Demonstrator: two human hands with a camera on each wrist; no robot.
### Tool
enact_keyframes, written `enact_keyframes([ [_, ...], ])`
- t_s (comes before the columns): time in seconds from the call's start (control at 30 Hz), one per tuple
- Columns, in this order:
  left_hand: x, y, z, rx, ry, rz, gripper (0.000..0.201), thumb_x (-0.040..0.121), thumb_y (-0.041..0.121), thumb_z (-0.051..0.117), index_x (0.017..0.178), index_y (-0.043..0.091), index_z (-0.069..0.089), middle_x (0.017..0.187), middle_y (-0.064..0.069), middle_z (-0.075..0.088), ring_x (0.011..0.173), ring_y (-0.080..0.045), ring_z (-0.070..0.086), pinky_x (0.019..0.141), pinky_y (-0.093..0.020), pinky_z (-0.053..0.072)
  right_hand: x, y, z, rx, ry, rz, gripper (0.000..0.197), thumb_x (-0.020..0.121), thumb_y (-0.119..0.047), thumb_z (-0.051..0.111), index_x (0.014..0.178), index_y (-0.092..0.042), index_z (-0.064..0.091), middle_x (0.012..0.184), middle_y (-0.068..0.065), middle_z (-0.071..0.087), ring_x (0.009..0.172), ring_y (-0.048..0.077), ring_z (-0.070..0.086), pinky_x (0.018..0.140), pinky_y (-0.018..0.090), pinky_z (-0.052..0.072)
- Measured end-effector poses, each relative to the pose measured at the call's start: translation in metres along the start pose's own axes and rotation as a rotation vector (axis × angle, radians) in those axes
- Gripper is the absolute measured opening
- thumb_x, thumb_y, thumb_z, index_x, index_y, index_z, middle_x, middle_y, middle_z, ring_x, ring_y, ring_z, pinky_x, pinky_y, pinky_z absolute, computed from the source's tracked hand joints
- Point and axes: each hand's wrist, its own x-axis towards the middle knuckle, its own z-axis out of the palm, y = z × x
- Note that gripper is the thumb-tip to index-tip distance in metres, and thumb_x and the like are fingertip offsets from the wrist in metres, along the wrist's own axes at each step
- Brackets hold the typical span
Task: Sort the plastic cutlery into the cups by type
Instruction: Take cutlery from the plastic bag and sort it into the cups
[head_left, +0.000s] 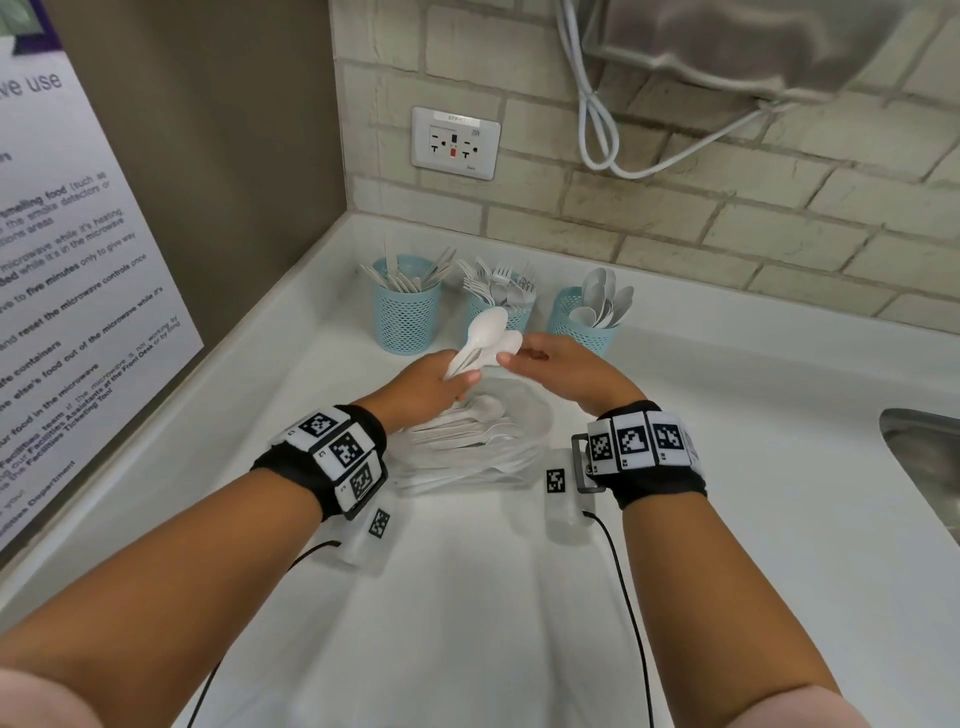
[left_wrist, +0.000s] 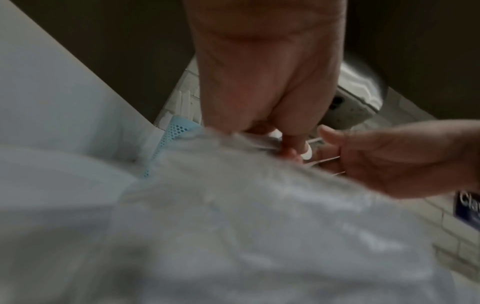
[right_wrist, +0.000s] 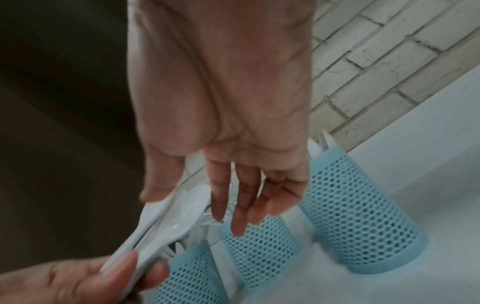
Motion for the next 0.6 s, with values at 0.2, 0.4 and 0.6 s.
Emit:
enact_keyframes([
  [0.2, 0.0, 0.02, -0.002, -0.405, -0.037, -0.053, 0.033, 0.099, 0.036, 0.041, 0.11, 0.01, 0.057, 0.065, 0.003, 0.044, 0.046, -0.006, 0.037, 0.049, -0.02, 0.034, 0.011, -0.019, 0.01, 0.254, 0.196, -0.049, 0.025, 0.094, -0.027, 0.056, 0.107, -0.007, 0.061, 0.081, 0.007, 0.066, 0.057, 0.01, 0.055, 0.05, 0.015, 0.041],
  [0.4, -0.001, 0.026, -0.008, -0.778, -0.08, -0.229, 0.043, 0.103, 0.035, 0.029, 0.107, 0.007, 0.061, 0.062, 0.002, 0.045, 0.044, -0.006, 0.036, 0.04, -0.015, 0.031, 0.02, -0.018, 0.01, 0.428, 0.365, 0.009, 0.016, 0.094, -0.019, 0.056, 0.102, -0.008, 0.064, 0.068, 0.002, 0.061, 0.045, 0.006, 0.048, 0.043, 0.015, 0.038],
  [0.6, -0.005, 0.023, -0.005, -0.698, 0.002, -0.193, 0.027, 0.103, 0.027, 0.034, 0.098, 0.01, 0.055, 0.068, -0.001, 0.048, 0.047, -0.007, 0.042, 0.042, -0.015, 0.035, 0.023, -0.016, 0.008, 0.484, 0.383, 0.042, 0.012, 0.094, -0.015, 0.054, 0.101, -0.007, 0.061, 0.072, 0.002, 0.061, 0.047, 0.006, 0.054, 0.043, 0.014, 0.043],
])
